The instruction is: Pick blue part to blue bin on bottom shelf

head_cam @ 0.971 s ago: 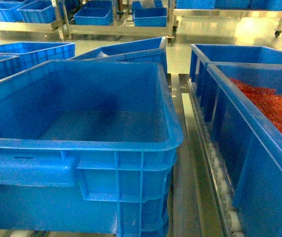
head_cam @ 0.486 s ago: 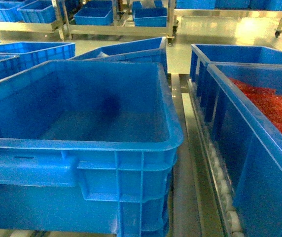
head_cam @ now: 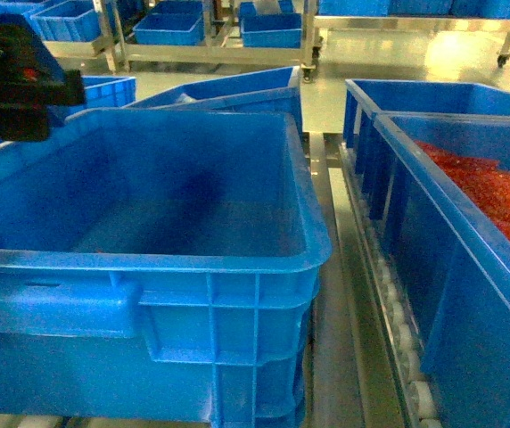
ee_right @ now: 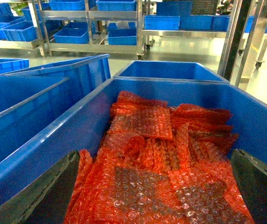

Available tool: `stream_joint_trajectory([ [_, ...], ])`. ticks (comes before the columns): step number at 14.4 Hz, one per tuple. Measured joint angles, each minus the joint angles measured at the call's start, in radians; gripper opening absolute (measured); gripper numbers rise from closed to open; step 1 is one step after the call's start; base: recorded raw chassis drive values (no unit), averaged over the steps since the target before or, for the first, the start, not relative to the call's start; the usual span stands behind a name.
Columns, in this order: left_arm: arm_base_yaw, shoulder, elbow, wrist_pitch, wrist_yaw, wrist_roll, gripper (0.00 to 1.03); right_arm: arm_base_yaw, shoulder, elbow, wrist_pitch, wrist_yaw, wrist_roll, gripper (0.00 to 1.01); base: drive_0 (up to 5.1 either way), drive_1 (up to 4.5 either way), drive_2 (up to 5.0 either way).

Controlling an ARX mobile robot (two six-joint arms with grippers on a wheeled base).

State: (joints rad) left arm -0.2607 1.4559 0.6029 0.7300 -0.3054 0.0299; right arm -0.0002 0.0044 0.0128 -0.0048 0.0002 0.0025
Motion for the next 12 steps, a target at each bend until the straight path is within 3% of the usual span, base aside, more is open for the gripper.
stream_joint_trajectory([
  [5,-0.031,0.069,0.072,-0.003,0.01,-0.003,0.44,0.0,0.0,0.0,0.0,0.0,0.0,0.98,0.0,0.0,0.0],
  [9,-0.047,0.079,0.074,0.008,0.011,-0.005,0.92,0.0,0.0,0.0,0.0,0.0,0.0,0.98,0.0,0.0,0.0],
  [10,-0.044,0.079,0.074,0.008,0.011,-0.004,1.0,0.0,0.0,0.0,0.0,0.0,0.0,0.98,0.0,0.0,0.0],
  [12,-0.035,0.077,0.074,0.005,0.015,-0.004,0.98,0.0,0.0,0.0,0.0,0.0,0.0,0.98,0.0,0.0,0.0],
])
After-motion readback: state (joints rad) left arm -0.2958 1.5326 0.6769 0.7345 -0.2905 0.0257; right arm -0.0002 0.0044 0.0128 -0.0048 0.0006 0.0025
